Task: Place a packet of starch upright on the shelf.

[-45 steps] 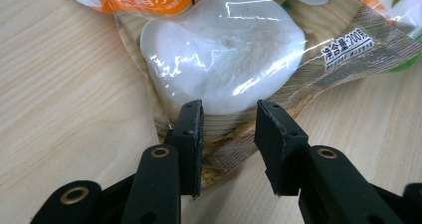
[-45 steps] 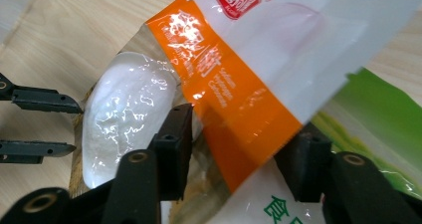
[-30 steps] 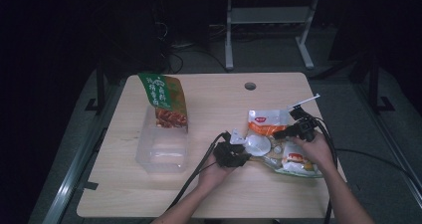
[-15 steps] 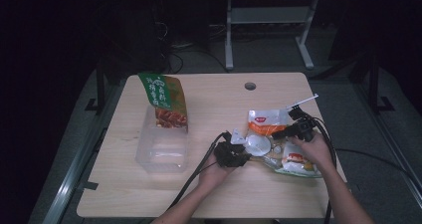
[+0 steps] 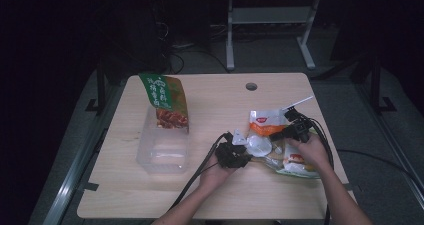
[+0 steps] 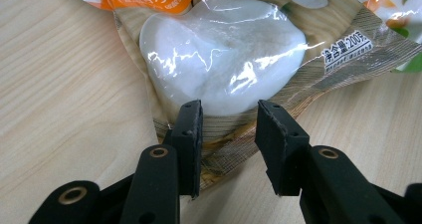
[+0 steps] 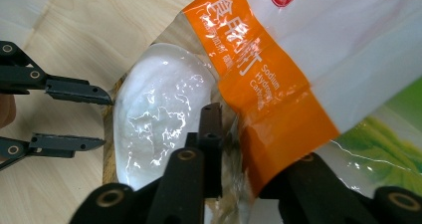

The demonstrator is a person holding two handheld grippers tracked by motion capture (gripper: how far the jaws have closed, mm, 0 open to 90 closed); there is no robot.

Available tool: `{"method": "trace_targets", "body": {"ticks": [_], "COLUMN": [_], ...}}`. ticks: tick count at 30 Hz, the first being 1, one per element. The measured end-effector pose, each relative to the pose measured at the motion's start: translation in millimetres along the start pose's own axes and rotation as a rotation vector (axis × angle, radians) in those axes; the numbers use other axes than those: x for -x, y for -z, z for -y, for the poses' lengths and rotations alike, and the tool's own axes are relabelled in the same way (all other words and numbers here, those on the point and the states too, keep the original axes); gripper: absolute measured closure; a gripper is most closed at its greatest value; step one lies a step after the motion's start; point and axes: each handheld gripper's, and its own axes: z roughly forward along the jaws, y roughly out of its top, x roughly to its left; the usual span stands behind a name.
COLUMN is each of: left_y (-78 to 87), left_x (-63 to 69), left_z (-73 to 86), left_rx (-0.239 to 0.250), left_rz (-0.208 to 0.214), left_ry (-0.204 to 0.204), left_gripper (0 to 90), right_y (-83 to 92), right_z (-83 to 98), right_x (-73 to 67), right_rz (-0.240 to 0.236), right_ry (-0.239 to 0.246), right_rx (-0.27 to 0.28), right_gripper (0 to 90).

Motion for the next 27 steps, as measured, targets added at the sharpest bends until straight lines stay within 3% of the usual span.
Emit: {"method": "trace_targets", "body": {"ticks": [10,18,27], "left_y": [1.4,7.3,15.8], "left_x": [-0.7,-1.7,-0.8], "left_z": [-0.5,-1.7,1.2], "left_rx": [-0.014,-0.012,-0.002], "left_rz": [-0.002,-0.007,0.001], "left_ry": [-0.004,-0.011,-0.007], "left_gripper": [60.2,59.0,56.3], "right_y": [2.0,3.7,12.9], "right_z": [-0.2,-1.8,-1.2], "right_x": [-6.5,-14.0,-22.1], "right_rz": [0.005,0.010,-0.006], "right_ry": [0.033,0.061,0.071], "right_rx": [0.011,0.022,0.070], "right_gripper": [89.0,89.5,89.6]}}
